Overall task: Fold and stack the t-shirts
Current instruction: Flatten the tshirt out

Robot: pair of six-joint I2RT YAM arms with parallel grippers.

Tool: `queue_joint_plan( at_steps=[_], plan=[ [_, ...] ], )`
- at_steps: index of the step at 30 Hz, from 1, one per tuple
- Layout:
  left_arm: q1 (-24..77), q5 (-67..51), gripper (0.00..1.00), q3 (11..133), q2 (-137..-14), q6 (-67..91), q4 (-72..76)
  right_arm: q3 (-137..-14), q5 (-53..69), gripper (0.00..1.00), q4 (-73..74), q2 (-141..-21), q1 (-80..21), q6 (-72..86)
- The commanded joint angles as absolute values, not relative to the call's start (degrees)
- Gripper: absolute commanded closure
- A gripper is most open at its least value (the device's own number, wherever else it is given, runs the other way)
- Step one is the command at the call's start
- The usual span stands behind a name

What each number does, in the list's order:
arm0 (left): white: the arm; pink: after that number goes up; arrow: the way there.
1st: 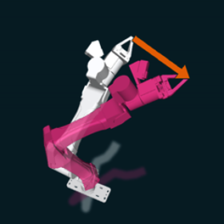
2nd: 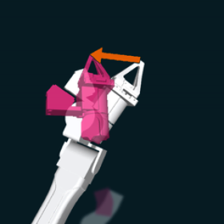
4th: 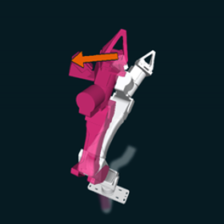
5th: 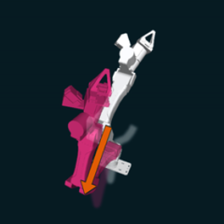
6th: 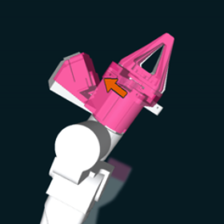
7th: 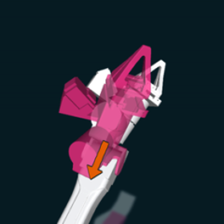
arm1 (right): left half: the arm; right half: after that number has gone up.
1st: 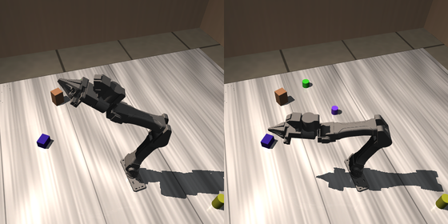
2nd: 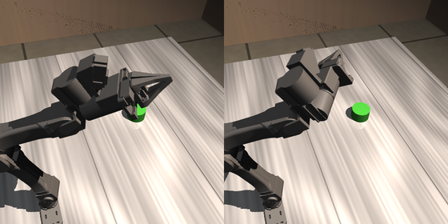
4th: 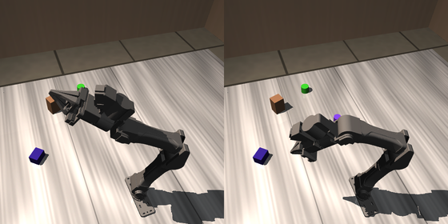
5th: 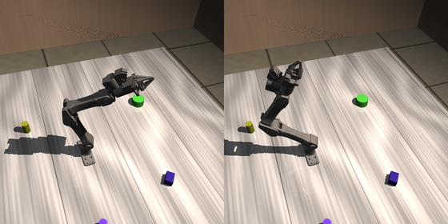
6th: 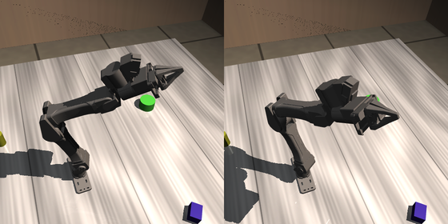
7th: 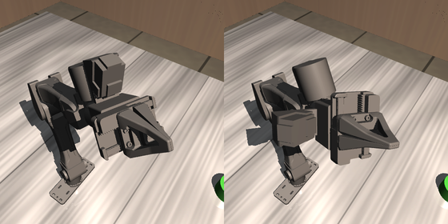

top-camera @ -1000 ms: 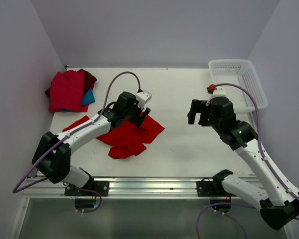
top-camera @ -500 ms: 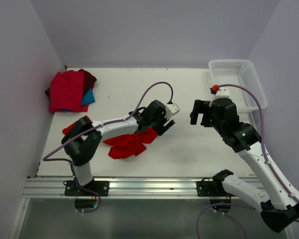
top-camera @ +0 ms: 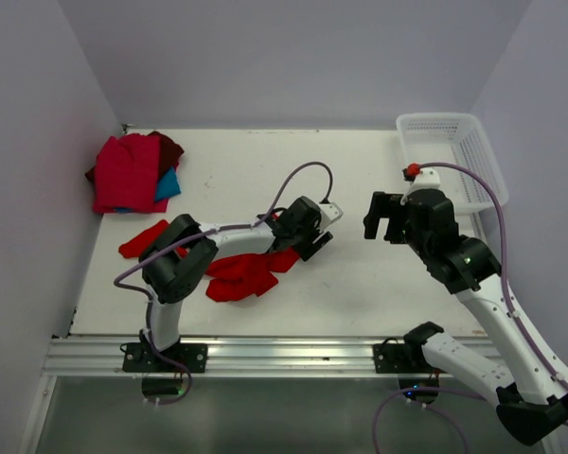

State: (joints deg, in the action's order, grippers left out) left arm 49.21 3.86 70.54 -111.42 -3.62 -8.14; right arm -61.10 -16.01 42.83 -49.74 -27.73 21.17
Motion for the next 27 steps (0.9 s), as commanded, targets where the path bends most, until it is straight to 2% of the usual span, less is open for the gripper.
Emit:
queue_joint_plan(
  at_steps=[1, 22, 27],
  plan=[
    [49.39, 4.22, 0.26, 73.04, -111.88, -1.58, -4.92, -63.28, -17.49, 0.01, 43.24, -48.78, -27.51, 21.36],
    [49.57, -1.06, 0.39, 73.21, -116.28, 1.84, -2.99, -62.84, -17.66, 0.01, 43.33, -48.87, -27.6, 21.09],
    [49.66, -0.18, 0.55, 72.78, -117.25, 2.72, -3.87, -62.49, -17.93, 0.01, 43.33, -48.78, -27.51, 21.09]
  ],
)
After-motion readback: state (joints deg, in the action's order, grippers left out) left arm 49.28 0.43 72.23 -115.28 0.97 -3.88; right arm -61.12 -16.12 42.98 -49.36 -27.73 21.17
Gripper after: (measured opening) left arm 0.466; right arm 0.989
